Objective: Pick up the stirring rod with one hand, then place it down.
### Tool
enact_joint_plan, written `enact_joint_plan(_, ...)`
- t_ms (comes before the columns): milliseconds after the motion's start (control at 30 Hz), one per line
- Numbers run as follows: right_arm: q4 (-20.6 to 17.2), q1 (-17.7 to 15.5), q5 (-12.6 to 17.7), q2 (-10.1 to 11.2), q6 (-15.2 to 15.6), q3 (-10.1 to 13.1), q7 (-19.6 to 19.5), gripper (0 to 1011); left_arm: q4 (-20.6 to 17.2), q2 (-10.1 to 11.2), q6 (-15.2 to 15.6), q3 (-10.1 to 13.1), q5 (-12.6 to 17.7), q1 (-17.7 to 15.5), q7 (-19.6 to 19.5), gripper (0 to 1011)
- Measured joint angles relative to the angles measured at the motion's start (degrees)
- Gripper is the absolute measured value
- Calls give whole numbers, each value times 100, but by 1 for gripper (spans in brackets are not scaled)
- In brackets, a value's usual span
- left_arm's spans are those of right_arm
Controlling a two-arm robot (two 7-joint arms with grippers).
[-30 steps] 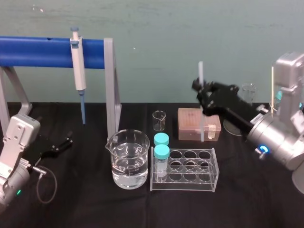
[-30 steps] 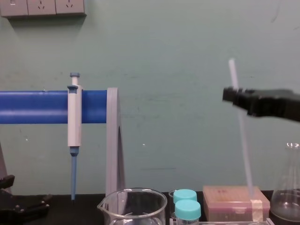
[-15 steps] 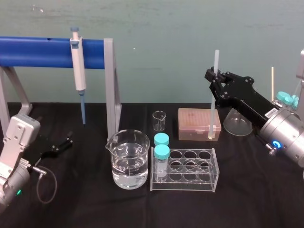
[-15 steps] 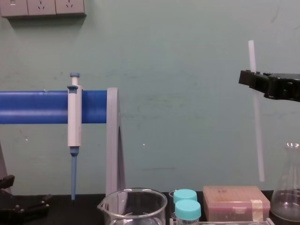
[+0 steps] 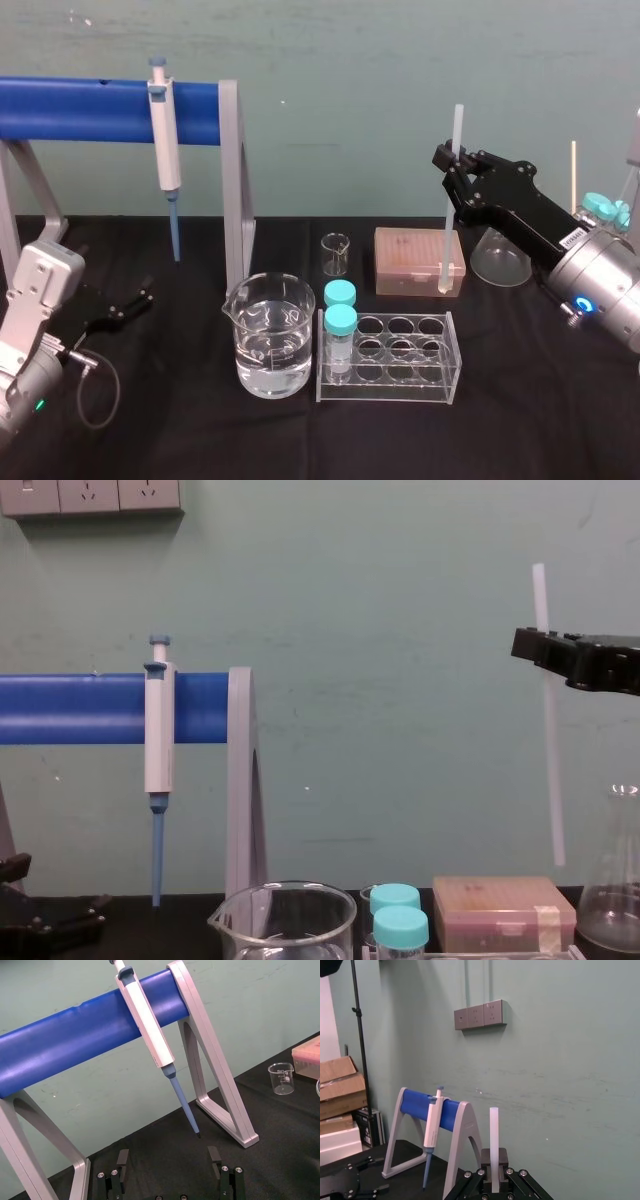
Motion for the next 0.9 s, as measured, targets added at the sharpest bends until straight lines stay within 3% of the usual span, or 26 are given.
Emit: enact_joint_plan(900, 100, 33, 14, -18, -39, -43, 42, 74, 0, 0, 0, 0, 0, 0, 0, 1000)
